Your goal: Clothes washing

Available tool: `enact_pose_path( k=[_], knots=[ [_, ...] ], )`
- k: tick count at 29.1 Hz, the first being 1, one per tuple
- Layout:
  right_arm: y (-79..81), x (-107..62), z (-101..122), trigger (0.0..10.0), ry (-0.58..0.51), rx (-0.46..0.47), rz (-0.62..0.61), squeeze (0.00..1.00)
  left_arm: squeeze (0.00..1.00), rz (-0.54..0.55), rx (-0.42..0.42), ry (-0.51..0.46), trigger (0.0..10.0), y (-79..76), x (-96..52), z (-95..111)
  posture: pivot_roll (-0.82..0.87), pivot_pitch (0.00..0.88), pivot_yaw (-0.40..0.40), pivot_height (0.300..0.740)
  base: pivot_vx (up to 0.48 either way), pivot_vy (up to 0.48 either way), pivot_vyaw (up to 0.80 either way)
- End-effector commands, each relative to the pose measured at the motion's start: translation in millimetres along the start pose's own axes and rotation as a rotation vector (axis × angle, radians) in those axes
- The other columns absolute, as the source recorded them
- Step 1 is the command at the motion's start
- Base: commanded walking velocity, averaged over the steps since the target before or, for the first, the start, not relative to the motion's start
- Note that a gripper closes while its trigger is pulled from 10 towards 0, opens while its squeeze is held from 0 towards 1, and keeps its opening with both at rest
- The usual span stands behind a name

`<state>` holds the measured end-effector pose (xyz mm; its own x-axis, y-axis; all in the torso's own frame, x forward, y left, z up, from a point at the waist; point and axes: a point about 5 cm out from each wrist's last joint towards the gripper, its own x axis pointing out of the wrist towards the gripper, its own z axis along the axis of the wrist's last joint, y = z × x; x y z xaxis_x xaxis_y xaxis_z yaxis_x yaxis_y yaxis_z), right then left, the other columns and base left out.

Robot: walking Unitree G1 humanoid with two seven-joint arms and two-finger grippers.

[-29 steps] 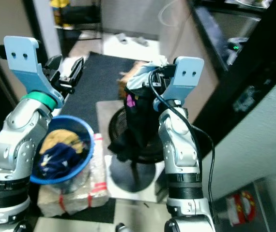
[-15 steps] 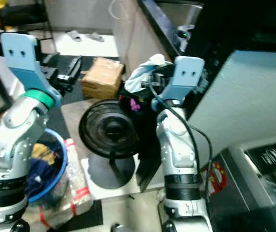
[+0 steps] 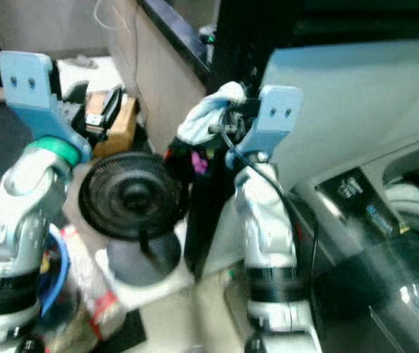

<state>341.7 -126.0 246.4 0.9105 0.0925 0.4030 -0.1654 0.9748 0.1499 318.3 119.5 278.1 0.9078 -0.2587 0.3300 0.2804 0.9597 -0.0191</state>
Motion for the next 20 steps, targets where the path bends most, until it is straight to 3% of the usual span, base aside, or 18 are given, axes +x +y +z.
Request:
enact_pose_path(
  k=[1,20],
  knots=[
    [-0.1,1.6,6.6,10.0,-0.032,0.004,-0.003,0.0,0.0,-0.007,0.006,-0.005,10.0,-0.7,-0.4,1.0,0.06,0.0,-0.009,0.74,0.0,0.0,-0.8],
    [2.7,5.5,18.3,10.0,-0.078,0.042,0.0,0.0,0.0,0.0,0.007,-0.005,10.0,0.0,-0.1,1.1,0.06,0.0,-0.011,0.74,0.0,0.0,-0.8]
  ],
)
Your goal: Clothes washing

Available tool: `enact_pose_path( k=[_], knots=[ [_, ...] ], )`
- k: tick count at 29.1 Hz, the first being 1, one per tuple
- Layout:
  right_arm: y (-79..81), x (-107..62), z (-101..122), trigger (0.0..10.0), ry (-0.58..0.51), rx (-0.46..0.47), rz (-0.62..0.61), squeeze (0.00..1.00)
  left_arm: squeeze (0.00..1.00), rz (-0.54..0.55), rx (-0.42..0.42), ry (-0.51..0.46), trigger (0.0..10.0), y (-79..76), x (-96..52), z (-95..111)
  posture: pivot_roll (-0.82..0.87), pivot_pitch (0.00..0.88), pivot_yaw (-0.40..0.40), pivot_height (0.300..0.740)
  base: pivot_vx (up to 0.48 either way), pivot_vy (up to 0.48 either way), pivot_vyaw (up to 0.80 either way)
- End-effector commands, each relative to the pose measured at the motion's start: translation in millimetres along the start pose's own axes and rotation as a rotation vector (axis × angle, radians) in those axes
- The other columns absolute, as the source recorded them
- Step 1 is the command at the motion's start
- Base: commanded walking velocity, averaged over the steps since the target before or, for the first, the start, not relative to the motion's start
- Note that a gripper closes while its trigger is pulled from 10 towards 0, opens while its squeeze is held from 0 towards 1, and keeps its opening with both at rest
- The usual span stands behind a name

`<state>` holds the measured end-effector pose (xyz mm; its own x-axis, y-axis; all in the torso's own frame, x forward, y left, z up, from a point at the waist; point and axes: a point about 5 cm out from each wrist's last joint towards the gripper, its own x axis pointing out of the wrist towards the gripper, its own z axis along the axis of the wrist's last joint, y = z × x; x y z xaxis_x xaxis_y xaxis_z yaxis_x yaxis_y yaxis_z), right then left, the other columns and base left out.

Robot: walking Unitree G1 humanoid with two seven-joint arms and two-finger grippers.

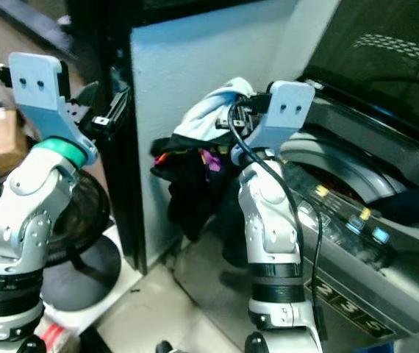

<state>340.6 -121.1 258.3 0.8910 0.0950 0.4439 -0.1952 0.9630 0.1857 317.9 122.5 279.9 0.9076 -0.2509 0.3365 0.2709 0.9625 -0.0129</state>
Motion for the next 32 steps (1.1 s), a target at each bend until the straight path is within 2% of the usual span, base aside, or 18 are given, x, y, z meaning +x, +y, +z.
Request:
enact_pose_path(
  k=[1,14,24,32],
  knots=[
    [-3.7,1.9,9.3,10.0,-0.04,0.003,-0.014,0.0,0.0,-0.007,-0.002,0.002,10.0,-2.8,0.4,-0.9,0.06,0.0,-0.011,0.74,0.0,0.0,-0.8],
    [-4.1,4.1,15.0,10.0,-0.059,0.028,-0.021,0.0,0.0,0.017,-0.02,-0.02,10.0,-0.4,0.5,3.8,0.06,0.008,-0.012,0.74,0.0,0.0,-0.8],
    [-4.5,4.6,16.5,10.0,-0.063,0.051,-0.028,0.0,0.0,0.033,-0.001,-0.027,10.0,1.1,0.6,5.0,0.07,0.01,-0.012,0.74,0.0,0.0,-0.8],
    [-5.7,5.7,19.9,10.0,-0.08,0.113,-0.043,0.0,0.0,0.04,0.023,-0.061,10.0,1.6,0.5,9.4,0.07,0.011,-0.011,0.74,0.038,0.0,-0.8]
  ],
)
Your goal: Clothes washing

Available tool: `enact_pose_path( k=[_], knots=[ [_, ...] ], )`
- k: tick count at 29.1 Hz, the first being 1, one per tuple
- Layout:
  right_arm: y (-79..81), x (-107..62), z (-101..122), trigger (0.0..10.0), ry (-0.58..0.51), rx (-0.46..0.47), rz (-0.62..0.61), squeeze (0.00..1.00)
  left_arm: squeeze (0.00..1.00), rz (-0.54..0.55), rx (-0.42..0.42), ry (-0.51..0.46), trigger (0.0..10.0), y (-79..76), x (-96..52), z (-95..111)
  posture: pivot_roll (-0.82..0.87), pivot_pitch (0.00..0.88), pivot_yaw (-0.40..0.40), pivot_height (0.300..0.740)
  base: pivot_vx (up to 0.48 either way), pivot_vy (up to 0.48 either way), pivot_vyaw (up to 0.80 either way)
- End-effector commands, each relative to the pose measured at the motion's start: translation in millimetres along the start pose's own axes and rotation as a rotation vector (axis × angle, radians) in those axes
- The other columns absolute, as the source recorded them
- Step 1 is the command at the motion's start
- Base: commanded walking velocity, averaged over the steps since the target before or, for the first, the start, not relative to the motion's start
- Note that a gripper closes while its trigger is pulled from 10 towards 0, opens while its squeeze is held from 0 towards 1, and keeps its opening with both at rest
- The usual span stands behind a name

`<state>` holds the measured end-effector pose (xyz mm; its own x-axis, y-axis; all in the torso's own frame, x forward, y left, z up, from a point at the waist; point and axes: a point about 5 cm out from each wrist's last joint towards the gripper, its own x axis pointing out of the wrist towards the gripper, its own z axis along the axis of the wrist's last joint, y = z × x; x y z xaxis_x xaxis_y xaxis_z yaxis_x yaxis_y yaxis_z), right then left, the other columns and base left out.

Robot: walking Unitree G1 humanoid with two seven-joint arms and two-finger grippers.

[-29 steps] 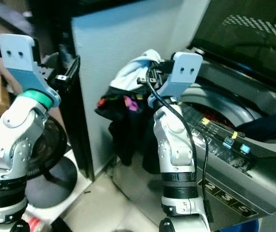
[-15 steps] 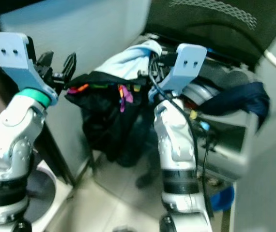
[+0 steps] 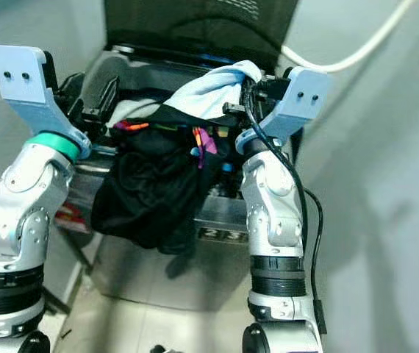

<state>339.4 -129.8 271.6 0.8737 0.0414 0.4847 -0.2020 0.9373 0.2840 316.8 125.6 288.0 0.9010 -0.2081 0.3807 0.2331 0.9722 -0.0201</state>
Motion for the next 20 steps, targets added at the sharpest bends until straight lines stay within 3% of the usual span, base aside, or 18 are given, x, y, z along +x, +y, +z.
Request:
enact_pose_path(
  k=[1,13,20],
  knots=[
    [0.6,2.1,6.1,10.0,-0.026,0.021,-0.003,0.0,0.0,-0.002,0.017,-0.022,10.0,-1.3,-0.6,2.3,0.07,0.011,-0.011,0.74,0.45,0.0,-0.8],
    [5.4,0.5,4.1,10.0,-0.023,-0.014,0.027,0.0,0.0,-0.01,0.03,-0.036,10.0,-3.8,-0.1,4.3,0.07,0.013,-0.01,0.74,0.461,0.0,-0.08],
    [3.7,0.1,3.6,10.0,-0.019,-0.031,0.015,0.0,0.0,-0.031,0.005,-0.033,10.0,-7.4,-0.8,4.1,0.07,0.014,-0.012,0.74,0.0,0.0,-0.58]
  ],
)
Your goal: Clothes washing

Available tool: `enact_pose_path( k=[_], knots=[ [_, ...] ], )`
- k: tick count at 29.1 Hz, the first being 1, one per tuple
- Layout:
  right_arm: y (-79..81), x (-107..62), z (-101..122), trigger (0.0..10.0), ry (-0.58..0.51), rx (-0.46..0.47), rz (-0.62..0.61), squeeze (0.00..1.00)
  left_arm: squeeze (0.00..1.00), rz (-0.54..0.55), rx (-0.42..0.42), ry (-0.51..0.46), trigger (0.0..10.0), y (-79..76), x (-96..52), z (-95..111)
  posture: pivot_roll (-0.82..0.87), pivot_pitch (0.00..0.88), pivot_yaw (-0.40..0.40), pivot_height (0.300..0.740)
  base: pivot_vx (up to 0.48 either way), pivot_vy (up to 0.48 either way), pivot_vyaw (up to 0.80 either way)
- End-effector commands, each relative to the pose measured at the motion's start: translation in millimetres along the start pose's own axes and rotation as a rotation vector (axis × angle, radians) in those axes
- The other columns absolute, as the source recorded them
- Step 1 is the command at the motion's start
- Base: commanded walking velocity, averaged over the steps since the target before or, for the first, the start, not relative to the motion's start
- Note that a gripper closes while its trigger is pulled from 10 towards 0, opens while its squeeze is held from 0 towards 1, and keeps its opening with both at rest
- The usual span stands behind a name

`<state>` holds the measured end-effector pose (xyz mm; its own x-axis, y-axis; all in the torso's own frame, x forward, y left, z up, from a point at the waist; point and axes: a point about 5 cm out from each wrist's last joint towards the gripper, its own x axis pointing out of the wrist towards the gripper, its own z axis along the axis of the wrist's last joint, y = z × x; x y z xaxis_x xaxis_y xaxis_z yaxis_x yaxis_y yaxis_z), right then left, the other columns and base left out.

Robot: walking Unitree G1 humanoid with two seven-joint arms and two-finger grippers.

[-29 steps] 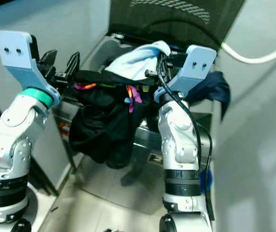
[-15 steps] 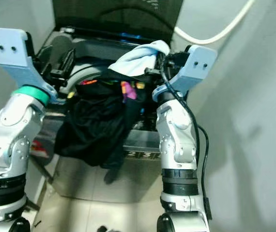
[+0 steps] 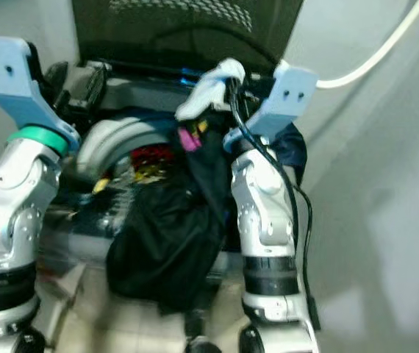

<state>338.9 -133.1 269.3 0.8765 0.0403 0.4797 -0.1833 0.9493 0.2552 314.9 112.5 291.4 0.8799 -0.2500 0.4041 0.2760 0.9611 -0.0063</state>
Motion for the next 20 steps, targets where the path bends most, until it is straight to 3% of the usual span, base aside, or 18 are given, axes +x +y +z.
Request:
enact_pose_path(
  k=[1,15,18,20],
  knots=[
    [6.7,2.1,4.5,10.0,-0.025,0.004,0.014,0.0,0.0,0.011,0.01,-0.011,10.0,5.2,-3.3,2.0,0.07,0.014,-0.012,0.74,0.0,0.0,0.0],
    [8.9,3.2,5.5,10.0,-0.032,0.002,0.031,0.0,0.0,-0.006,-0.008,-0.02,10.0,3.6,-2.7,3.5,0.07,0.01,-0.013,0.74,0.0,0.0,0.0],
    [12.0,3.3,6.9,10.0,-0.038,-0.004,0.06,0.0,0.0,-0.024,0.017,-0.036,10.0,2.5,-2.0,6.6,0.06,0.008,-0.012,0.74,0.0,0.0,0.0],
    [19.1,3.6,11.4,10.0,-0.061,-0.033,0.123,0.0,0.0,-0.074,0.092,-0.073,10.0,-0.3,-2.1,12.8,0.06,0.006,-0.011,0.74,0.0,0.0,0.0]
  ],
)
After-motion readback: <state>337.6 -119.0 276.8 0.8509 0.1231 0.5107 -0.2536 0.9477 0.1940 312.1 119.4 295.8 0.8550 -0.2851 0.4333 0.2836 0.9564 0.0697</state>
